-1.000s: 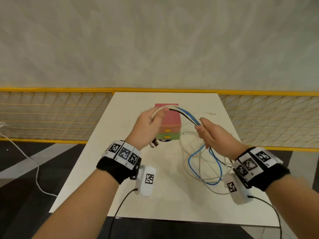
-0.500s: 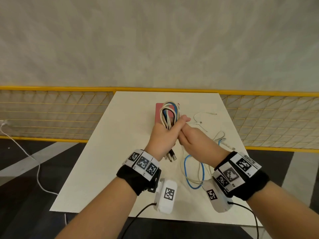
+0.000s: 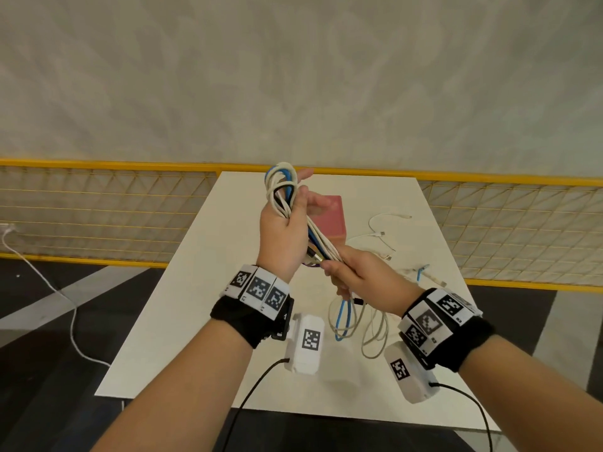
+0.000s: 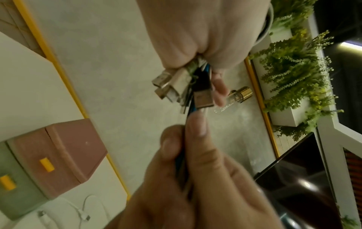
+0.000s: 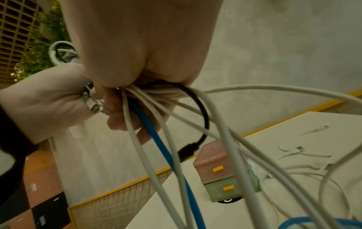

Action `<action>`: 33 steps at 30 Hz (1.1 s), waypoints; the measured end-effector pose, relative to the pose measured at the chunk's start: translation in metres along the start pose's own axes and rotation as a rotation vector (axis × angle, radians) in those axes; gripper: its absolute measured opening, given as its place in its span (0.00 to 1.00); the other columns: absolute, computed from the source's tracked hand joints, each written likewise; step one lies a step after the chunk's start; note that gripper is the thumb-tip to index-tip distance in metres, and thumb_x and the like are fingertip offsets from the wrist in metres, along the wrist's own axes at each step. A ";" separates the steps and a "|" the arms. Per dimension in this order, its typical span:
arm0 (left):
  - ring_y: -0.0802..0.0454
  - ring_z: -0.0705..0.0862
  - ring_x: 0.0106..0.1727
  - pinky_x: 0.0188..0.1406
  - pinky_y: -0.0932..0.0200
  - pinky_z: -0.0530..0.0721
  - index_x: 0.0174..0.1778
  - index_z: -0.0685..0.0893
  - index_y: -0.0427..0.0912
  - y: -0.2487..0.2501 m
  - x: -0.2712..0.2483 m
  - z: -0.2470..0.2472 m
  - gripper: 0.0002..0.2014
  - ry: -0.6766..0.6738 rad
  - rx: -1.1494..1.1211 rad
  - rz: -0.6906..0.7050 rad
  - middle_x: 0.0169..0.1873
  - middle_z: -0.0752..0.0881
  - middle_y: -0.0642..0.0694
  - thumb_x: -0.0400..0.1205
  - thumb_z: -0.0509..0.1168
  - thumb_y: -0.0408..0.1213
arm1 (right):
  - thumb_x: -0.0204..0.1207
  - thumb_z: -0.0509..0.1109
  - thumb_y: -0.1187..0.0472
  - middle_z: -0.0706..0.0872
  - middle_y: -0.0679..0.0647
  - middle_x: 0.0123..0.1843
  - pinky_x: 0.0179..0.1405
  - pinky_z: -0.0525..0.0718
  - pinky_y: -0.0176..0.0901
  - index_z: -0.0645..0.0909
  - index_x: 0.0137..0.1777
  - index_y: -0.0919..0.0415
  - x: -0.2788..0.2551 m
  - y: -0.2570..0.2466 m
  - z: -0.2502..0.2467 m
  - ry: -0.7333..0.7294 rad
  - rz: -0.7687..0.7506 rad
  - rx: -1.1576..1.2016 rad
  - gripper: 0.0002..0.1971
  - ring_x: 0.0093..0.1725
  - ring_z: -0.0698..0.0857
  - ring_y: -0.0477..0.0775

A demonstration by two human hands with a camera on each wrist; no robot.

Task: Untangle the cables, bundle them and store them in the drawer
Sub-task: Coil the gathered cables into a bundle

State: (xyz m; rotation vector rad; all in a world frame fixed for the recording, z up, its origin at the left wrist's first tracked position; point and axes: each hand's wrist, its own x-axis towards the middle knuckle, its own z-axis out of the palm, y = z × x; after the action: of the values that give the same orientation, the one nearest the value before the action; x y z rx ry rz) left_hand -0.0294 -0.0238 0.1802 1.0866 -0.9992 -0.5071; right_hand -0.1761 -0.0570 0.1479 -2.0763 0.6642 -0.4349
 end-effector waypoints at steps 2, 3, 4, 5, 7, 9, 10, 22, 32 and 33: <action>0.50 0.79 0.26 0.35 0.51 0.83 0.56 0.82 0.47 0.002 0.002 -0.004 0.09 -0.016 -0.096 0.004 0.26 0.79 0.50 0.89 0.55 0.35 | 0.84 0.60 0.57 0.73 0.49 0.26 0.33 0.83 0.46 0.71 0.37 0.58 0.001 0.005 0.000 -0.010 0.021 0.026 0.13 0.27 0.79 0.53; 0.52 0.71 0.22 0.30 0.53 0.78 0.53 0.82 0.45 0.003 0.004 -0.006 0.09 -0.032 -0.175 -0.037 0.24 0.72 0.49 0.89 0.56 0.36 | 0.83 0.61 0.57 0.73 0.48 0.26 0.32 0.83 0.43 0.71 0.36 0.59 0.001 0.008 -0.001 -0.014 0.034 0.028 0.14 0.27 0.79 0.53; 0.53 0.65 0.20 0.25 0.56 0.73 0.50 0.82 0.44 0.006 0.005 -0.008 0.09 -0.048 -0.230 -0.087 0.22 0.67 0.49 0.89 0.56 0.37 | 0.83 0.61 0.56 0.73 0.47 0.26 0.33 0.83 0.43 0.71 0.36 0.60 0.001 0.011 -0.002 -0.021 0.043 0.017 0.14 0.26 0.78 0.52; 0.54 0.62 0.19 0.23 0.59 0.69 0.48 0.82 0.44 0.009 0.006 -0.012 0.10 -0.069 -0.249 -0.131 0.21 0.64 0.50 0.89 0.57 0.39 | 0.82 0.62 0.55 0.73 0.46 0.26 0.34 0.85 0.44 0.72 0.36 0.61 0.001 0.013 -0.004 -0.032 0.045 -0.006 0.14 0.25 0.78 0.50; 0.55 0.61 0.17 0.20 0.61 0.66 0.45 0.83 0.43 0.014 0.007 -0.019 0.11 -0.143 -0.200 -0.166 0.19 0.62 0.51 0.88 0.58 0.40 | 0.81 0.64 0.54 0.74 0.44 0.26 0.38 0.88 0.47 0.77 0.40 0.60 0.002 0.015 -0.008 -0.056 0.039 -0.062 0.11 0.23 0.78 0.44; 0.54 0.62 0.16 0.19 0.62 0.66 0.44 0.85 0.43 0.019 0.008 -0.024 0.10 -0.223 -0.064 -0.149 0.16 0.64 0.52 0.87 0.61 0.40 | 0.80 0.66 0.54 0.74 0.45 0.28 0.37 0.86 0.42 0.80 0.43 0.47 0.003 0.013 -0.017 -0.071 0.023 -0.082 0.04 0.24 0.78 0.39; 0.54 0.63 0.15 0.18 0.62 0.66 0.43 0.86 0.42 0.021 0.008 -0.025 0.10 -0.253 0.034 -0.138 0.15 0.67 0.54 0.87 0.62 0.40 | 0.79 0.67 0.54 0.75 0.44 0.28 0.37 0.85 0.40 0.80 0.43 0.41 0.003 0.010 -0.021 -0.079 0.016 -0.085 0.05 0.26 0.79 0.38; 0.54 0.60 0.16 0.21 0.61 0.63 0.33 0.85 0.48 0.026 0.023 -0.031 0.14 0.076 0.003 -0.218 0.15 0.65 0.53 0.85 0.64 0.41 | 0.85 0.55 0.59 0.87 0.52 0.41 0.31 0.82 0.52 0.69 0.58 0.51 -0.003 0.004 -0.026 -0.027 -0.037 -0.007 0.05 0.27 0.83 0.55; 0.54 0.61 0.17 0.19 0.58 0.62 0.35 0.82 0.46 0.049 0.029 -0.020 0.13 0.195 -0.062 -0.021 0.15 0.67 0.55 0.86 0.63 0.42 | 0.67 0.64 0.65 0.65 0.53 0.76 0.77 0.63 0.58 0.61 0.78 0.53 0.012 0.004 -0.034 0.026 0.113 -0.570 0.37 0.74 0.69 0.59; 0.54 0.61 0.17 0.18 0.58 0.62 0.36 0.82 0.47 0.050 0.030 -0.020 0.13 0.198 -0.043 -0.014 0.15 0.68 0.56 0.86 0.63 0.42 | 0.66 0.65 0.59 0.59 0.49 0.79 0.80 0.59 0.55 0.54 0.81 0.50 0.010 -0.004 -0.036 -0.011 0.097 -0.388 0.42 0.78 0.63 0.55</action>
State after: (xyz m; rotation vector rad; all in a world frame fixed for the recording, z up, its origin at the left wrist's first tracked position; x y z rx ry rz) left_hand -0.0033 -0.0165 0.2353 1.0836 -0.8041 -0.4215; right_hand -0.1860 -0.0844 0.1713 -2.3931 0.8947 -0.2529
